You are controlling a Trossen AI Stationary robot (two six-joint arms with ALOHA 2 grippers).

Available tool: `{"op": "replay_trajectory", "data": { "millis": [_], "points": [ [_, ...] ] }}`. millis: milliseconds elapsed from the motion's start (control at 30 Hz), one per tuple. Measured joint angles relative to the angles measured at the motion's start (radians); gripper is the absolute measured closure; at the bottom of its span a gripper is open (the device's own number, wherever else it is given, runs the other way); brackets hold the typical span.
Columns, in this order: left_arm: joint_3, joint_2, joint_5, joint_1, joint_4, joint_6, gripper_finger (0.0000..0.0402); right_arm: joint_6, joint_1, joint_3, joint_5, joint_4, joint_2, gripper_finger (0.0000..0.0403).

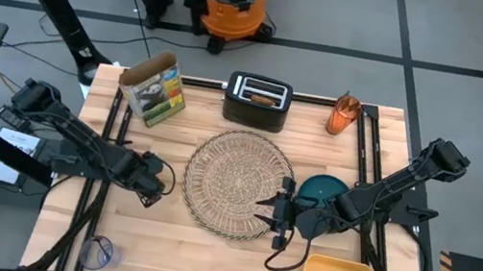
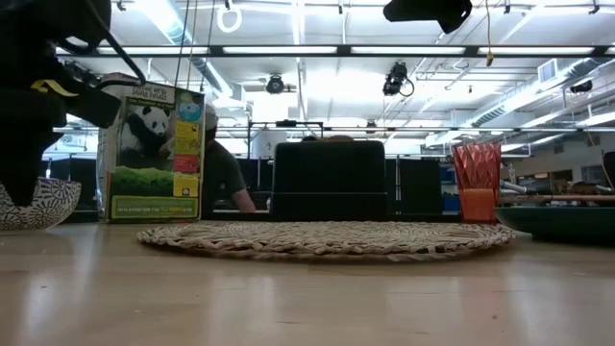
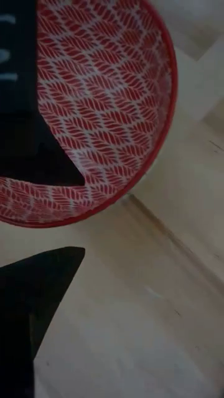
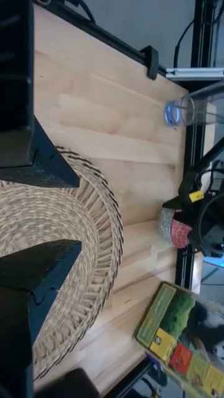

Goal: Arrange a breakfast setting
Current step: Put the bowl on the place mat

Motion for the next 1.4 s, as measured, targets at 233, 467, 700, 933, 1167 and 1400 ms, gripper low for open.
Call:
{"op": "replay_trajectory", "data": {
  "millis": [233, 467, 700, 933, 1167, 1400],
  "points": [
    [0.000, 0.000, 0.008, -0.014, 0.003, 0.010, 0.0299, -0.006, 0.000, 0.000, -0.005, 0.000, 0.000, 0.0249],
    [0.001, 0.000, -0.005, -0.025, 0.014, 0.030, 0.0380, -0.008, 0.000, 0.000, -0.055, -0.001, 0.000, 0.0249],
    [0.040, 0.000, -0.014, -0.042, 0.028, 0.142, 0.0380, -0.053, 0.009, 0.000, -0.063, 0.000, -0.010, 0.0249],
    [0.228, 0.005, -0.102, -0.062, 0.027, 0.500, 0.0380, -0.078, 0.038, 0.000, -0.061, -0.073, -0.079, 0.0249],
    [0.439, 0.175, -0.143, 0.034, 0.081, 0.921, 0.0380, -0.064, 0.040, 0.000, -0.006, -0.214, -0.138, 0.0249],
    [0.572, 0.408, -0.129, 0.144, 0.238, 1.235, 0.0380, 0.066, 0.024, 0.000, 0.005, -0.378, -0.135, 0.0249]
  ]
}}
